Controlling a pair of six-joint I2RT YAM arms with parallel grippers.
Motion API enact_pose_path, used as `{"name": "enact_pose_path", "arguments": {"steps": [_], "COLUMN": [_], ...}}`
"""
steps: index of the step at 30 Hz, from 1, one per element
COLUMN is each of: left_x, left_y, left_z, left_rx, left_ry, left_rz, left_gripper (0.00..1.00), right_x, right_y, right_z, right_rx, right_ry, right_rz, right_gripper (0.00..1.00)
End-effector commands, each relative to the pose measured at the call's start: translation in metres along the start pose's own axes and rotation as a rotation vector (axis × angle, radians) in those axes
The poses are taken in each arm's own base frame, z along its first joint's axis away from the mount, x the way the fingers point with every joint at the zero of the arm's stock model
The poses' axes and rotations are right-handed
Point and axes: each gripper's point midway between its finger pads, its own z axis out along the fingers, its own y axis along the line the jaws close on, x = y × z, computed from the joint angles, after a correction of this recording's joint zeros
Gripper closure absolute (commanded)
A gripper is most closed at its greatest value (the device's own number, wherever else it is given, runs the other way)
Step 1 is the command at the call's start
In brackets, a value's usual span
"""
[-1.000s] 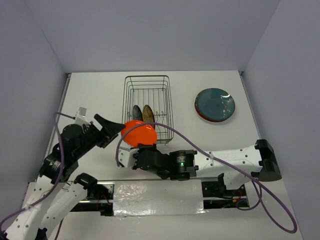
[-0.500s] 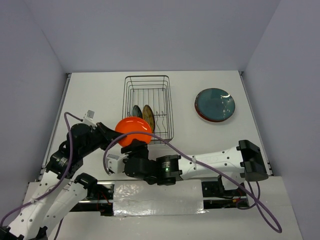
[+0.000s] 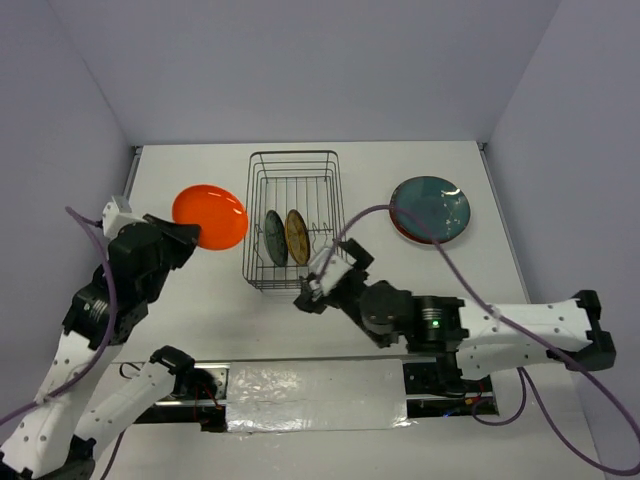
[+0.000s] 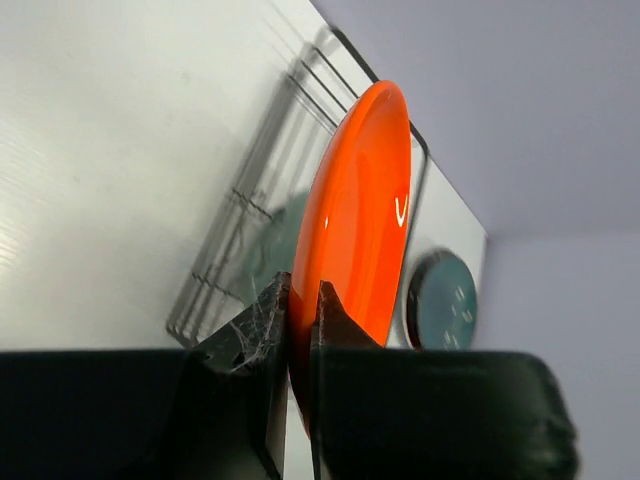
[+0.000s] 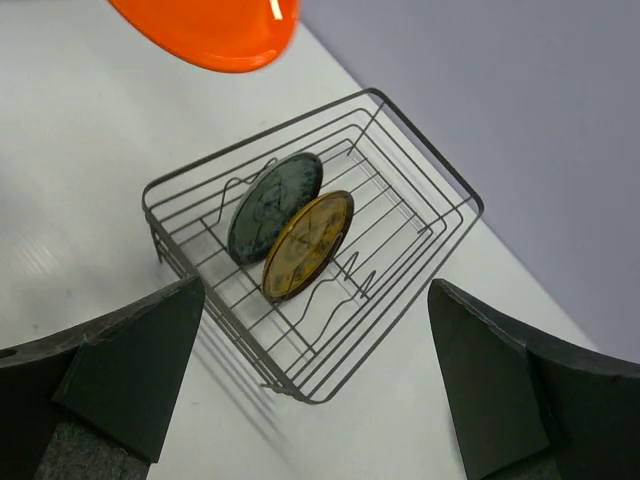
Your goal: Unload the plates from the dish rack
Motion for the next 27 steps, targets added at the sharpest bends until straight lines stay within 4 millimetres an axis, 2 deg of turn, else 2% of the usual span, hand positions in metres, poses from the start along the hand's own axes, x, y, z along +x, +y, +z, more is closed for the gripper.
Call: {"name": "enact_pose_path", "arguments": {"steps": [1, 3, 4, 5, 6, 7, 8, 9, 10, 11, 14, 15, 17, 21, 22, 25, 26, 27], "left_x": [-0.038, -0.046, -0.039, -0.038, -0.046, -0.038, -0.042, -0.045, -0.037, -0.036, -0.021, -0.01, -0.001, 0.021, 0.022, 0.031, 0.035, 0.037], "left_y": [0.01, 0.025, 0.024, 0.031, 0.051, 0.066, 0.069, 0.08, 0.091, 0.088, 0.116, 0.127, 0.137, 0.174, 0.185, 0.205, 0.212, 0.217], "left_z": [0.03, 0.054, 0.079, 0.094, 0.108, 0.128, 0.142, 0.151, 0.169, 0.182, 0.209, 0.219, 0.228, 0.239, 0.237, 0.235, 0.234, 0.233], "left_rx": [-0.183, -0.266, -0.263, -0.282, -0.336, -0.384, -0.387, -0.411, -0.434, -0.402, -0.457, -0.486, -0.513, -0.622, -0.646, -0.693, -0.711, -0.726], "left_ry": [-0.198, -0.23, -0.191, -0.169, -0.178, -0.128, -0.143, -0.15, -0.124, -0.121, -0.084, -0.054, -0.028, 0.019, 0.023, 0.033, 0.04, 0.044], "left_rz": [0.03, 0.031, 0.02, 0.02, -0.015, -0.027, -0.044, -0.059, -0.056, -0.071, -0.109, -0.107, -0.107, -0.123, -0.142, -0.179, -0.19, -0.202], "left_gripper": [1.0, 1.0, 1.0, 1.0, 1.0, 1.0, 1.0, 1.0, 1.0, 1.0, 1.0, 1.0, 1.0, 0.98, 0.97, 0.82, 0.7, 0.6], "right_x": [-0.004, -0.002, -0.001, 0.001, -0.001, 0.007, 0.003, 0.004, 0.006, 0.01, 0.02, 0.026, 0.033, 0.049, 0.054, 0.069, 0.08, 0.081], "right_y": [-0.026, -0.03, -0.03, -0.037, -0.034, -0.032, -0.039, -0.036, -0.036, -0.038, -0.032, -0.029, -0.027, -0.022, -0.029, -0.032, -0.036, -0.032], "right_z": [-0.023, -0.034, -0.04, -0.051, -0.057, -0.061, -0.071, -0.075, -0.078, -0.083, -0.086, -0.085, -0.085, -0.077, -0.074, -0.061, -0.054, -0.046], "right_rx": [0.045, 0.017, -0.001, -0.018, -0.061, -0.075, -0.091, -0.122, -0.133, -0.141, -0.167, -0.168, -0.167, -0.127, -0.068, 0.031, 0.066, 0.064], "right_ry": [-0.077, -0.102, -0.115, -0.145, -0.168, -0.17, -0.21, -0.221, -0.227, -0.24, -0.219, -0.199, -0.177, -0.131, -0.115, -0.037, 0.014, 0.054], "right_rz": [0.282, 0.35, 0.402, 0.447, 0.473, 0.499, 0.538, 0.558, 0.561, 0.569, 0.575, 0.559, 0.55, 0.544, 0.575, 0.597, 0.617, 0.621], "right_gripper": [0.0, 0.0, 0.0, 0.0, 0.0, 0.0, 0.0, 0.0, 0.0, 0.0, 0.0, 0.0, 0.0, 0.0, 0.0, 0.0, 0.0, 0.0]}}
